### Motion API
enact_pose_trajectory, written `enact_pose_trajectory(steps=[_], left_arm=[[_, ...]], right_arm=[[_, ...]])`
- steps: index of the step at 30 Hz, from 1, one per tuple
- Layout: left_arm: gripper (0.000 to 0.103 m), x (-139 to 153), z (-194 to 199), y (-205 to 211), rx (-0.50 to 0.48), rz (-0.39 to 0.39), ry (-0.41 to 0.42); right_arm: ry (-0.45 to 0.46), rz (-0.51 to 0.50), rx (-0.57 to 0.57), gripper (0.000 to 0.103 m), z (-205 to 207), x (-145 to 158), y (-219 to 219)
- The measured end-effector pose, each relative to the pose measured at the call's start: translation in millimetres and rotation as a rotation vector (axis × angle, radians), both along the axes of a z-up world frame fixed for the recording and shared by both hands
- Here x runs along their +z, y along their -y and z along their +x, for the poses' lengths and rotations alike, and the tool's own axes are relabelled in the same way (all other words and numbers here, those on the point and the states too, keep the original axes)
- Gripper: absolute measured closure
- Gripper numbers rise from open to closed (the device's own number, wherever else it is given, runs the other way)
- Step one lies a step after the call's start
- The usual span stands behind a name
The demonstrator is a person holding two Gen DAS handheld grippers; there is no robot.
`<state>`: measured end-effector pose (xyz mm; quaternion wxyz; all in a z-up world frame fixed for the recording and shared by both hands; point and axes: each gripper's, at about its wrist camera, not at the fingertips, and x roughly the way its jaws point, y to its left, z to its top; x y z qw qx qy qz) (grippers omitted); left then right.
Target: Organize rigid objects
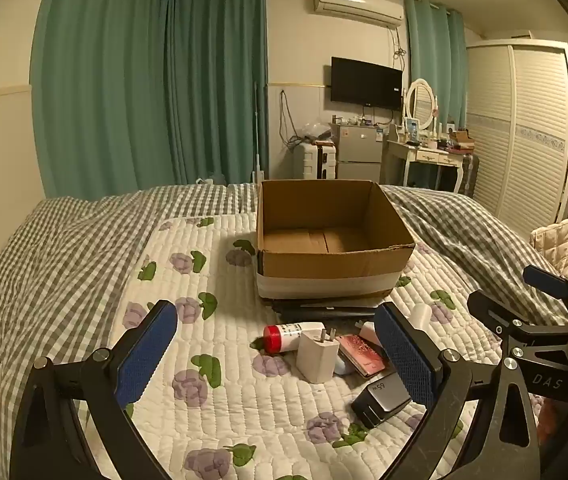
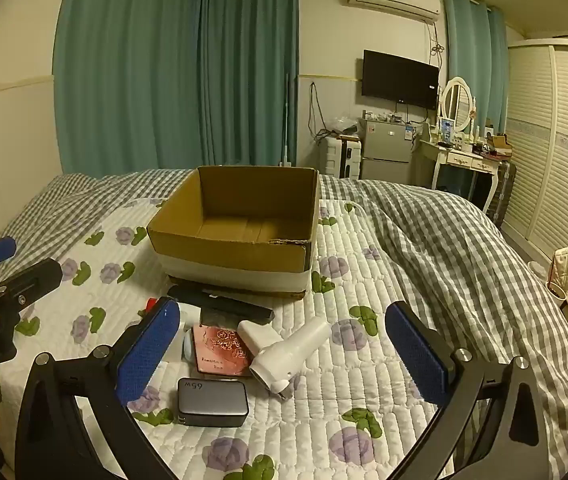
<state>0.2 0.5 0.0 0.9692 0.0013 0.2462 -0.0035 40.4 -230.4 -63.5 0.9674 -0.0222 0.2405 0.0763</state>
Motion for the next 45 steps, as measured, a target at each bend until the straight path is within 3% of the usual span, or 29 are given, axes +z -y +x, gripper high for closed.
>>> enact_pose_trajectory(steps=[45], left_arm=[[0.002,0.4,-1.2,2.8,-0.006,0.022,0.02]], right_arm=[[-0.024,0.003,0.0,0.0,2.5,-5.4,0.3]])
